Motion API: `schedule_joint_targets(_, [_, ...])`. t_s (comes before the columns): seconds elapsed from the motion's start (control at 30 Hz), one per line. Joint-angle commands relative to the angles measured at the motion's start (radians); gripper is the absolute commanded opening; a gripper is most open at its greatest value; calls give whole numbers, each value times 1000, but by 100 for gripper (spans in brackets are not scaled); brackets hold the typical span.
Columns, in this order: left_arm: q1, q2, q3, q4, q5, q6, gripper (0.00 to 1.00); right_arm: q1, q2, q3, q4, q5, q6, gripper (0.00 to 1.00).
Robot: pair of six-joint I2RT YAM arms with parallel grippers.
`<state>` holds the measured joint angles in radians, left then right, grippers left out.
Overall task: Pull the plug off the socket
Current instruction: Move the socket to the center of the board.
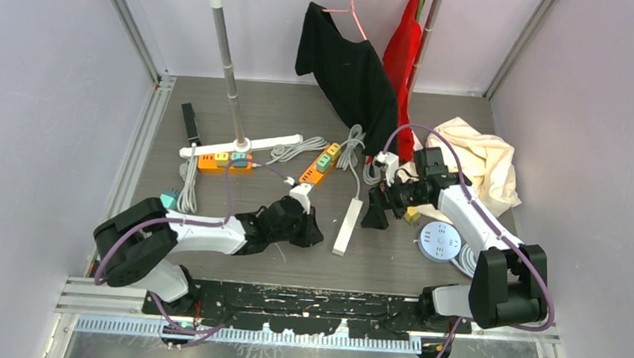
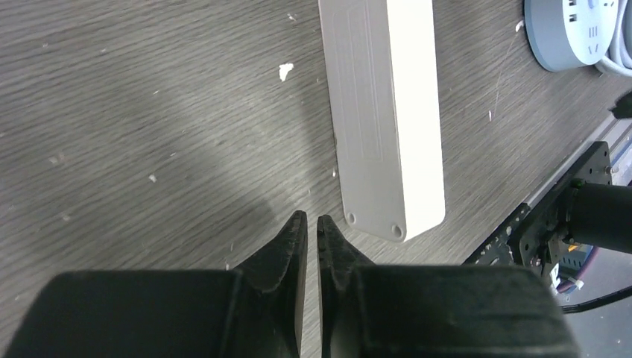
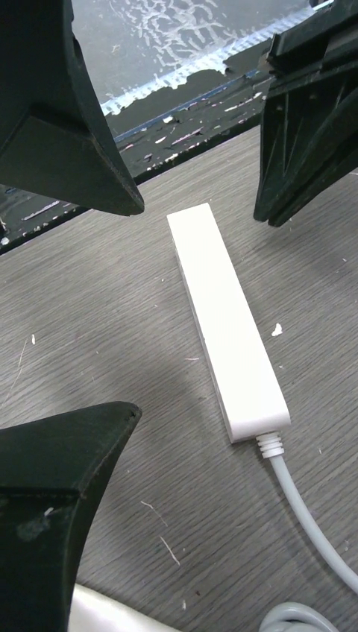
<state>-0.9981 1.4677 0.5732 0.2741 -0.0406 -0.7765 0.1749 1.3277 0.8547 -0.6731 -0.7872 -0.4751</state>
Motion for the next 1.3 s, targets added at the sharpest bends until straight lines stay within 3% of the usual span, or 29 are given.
schedule_joint_targets(0.0, [5,86,84,23,59,32,10,-4,-51,41,-7,1,-21,100])
schedule_joint_targets(0.3, [-39,318,283,105,215,-29,8,-135,-154,102,-31,82,58,100])
schedule_joint_targets(0.53, [-86,566,576,106,264,-55,8,-218,-212,95,99,283,284,100])
schedule_joint_targets(0.63, [-86,627,657,115,269,-73,10,-244,-238,80,146,333,337,100])
schedule_joint_targets(0.73, [-88,648,699,118,269,-73,18,-265,-262,66,173,334,359,100])
schedule_joint_targets(0.83, [-88,609,670,127,257,-36,31,-283,-272,64,173,307,358,100])
schedule_joint_targets(0.97, [-89,449,514,159,224,84,47,-311,-289,64,155,214,335,100])
schedule_joint_targets(1.27, [-59,-78,226,-124,-46,474,85,-347,-358,45,160,67,326,100])
